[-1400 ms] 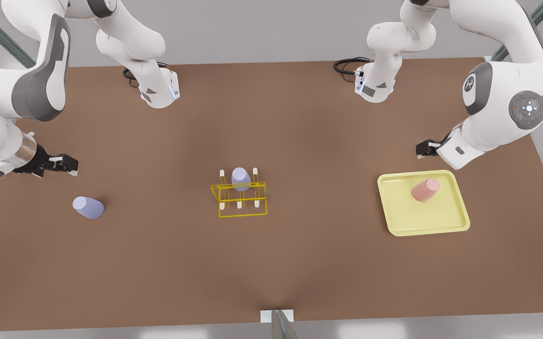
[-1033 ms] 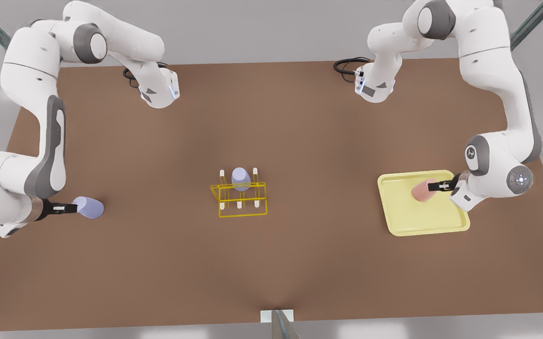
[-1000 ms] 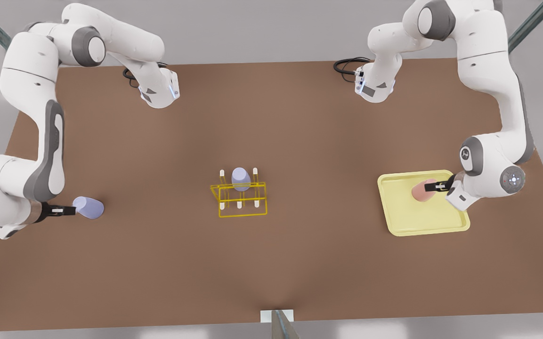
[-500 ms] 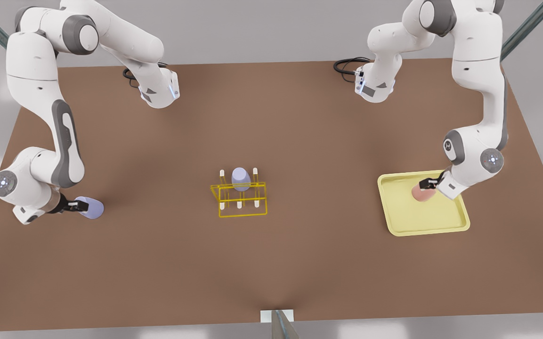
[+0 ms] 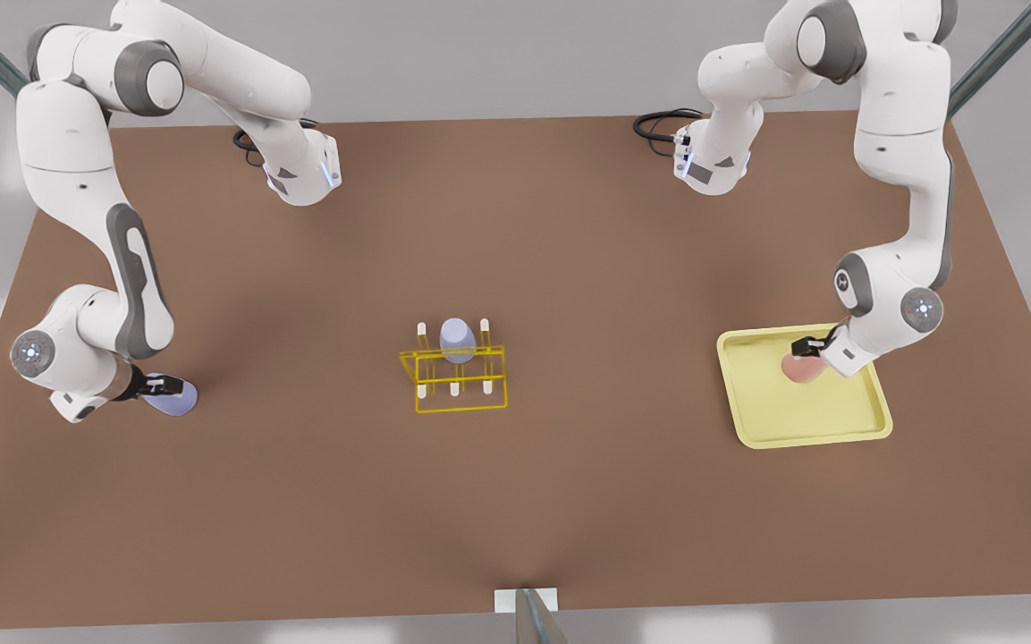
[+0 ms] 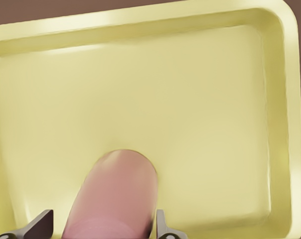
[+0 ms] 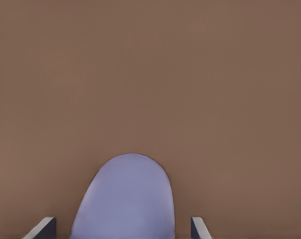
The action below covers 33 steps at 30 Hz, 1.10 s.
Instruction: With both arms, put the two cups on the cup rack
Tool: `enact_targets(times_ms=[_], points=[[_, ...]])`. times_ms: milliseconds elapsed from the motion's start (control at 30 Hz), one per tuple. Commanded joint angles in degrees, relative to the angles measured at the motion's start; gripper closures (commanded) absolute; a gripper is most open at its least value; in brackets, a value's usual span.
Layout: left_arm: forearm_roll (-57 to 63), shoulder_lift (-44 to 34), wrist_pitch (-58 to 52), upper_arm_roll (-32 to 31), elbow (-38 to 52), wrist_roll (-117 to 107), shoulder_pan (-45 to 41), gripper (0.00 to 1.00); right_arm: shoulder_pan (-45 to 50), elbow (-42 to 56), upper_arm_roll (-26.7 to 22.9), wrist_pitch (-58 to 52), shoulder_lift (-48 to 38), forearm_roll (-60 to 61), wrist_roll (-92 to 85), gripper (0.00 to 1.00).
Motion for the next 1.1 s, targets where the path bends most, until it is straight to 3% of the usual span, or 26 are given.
enact_targets(times_ms=[0, 367, 467, 767, 800, 833, 867, 900, 1067], points=[[0.0, 0.3, 0.4, 0.1, -0.1, 1.6, -0.1, 0.00, 0.0, -0.3, -0.1, 0.2, 0.1, -0.1, -2.5, 0.00], [0.0, 1.7, 0.4, 0.1, -0.4, 1.6, -0.6, 0.00, -0.5, -1.9, -0.1, 0.2, 0.3, -0.3, -2.6, 0.00], [0.0, 2.0, 0.5, 0.1, -0.3, 1.6, -0.7, 0.14, -0.4, -2.8, -0.1, 0.1, 0.2, -0.3, -2.7, 0.00], [0.0, 2.3, 0.9, 0.1, -0.2, 1.7, -0.9, 0.17, -0.4, -2.6, -0.1, 0.1, 0.3, -0.3, -2.6, 0.00], [0.0, 2.3, 1.0, 0.1, -0.2, 1.7, -0.9, 0.18, -0.4, -2.5, -0.1, 0.1, 0.4, -0.3, -2.6, 0.06], [0.0, 2.3, 1.0, 0.1, -0.1, 1.7, -1.0, 0.18, -0.4, -2.3, -0.1, 0.1, 0.4, -0.3, -3.0, 0.23], [0.0, 2.3, 1.0, 0.1, -0.1, 1.7, -1.0, 0.18, -0.4, -2.3, -0.1, 0.1, 0.4, -0.3, -3.1, 0.33], [0.0, 2.3, 1.0, 0.1, -0.1, 1.7, -1.0, 0.20, -0.3, -2.0, -0.1, -0.2, 0.4, -0.3, -3.2, 0.38], [0.0, 2.0, 0.9, 0.0, 0.4, -0.8, -1.8, 0.20, 0.0, 1.0, 0.3, -3.1, 0.4, -0.3, -2.7, 0.38]])
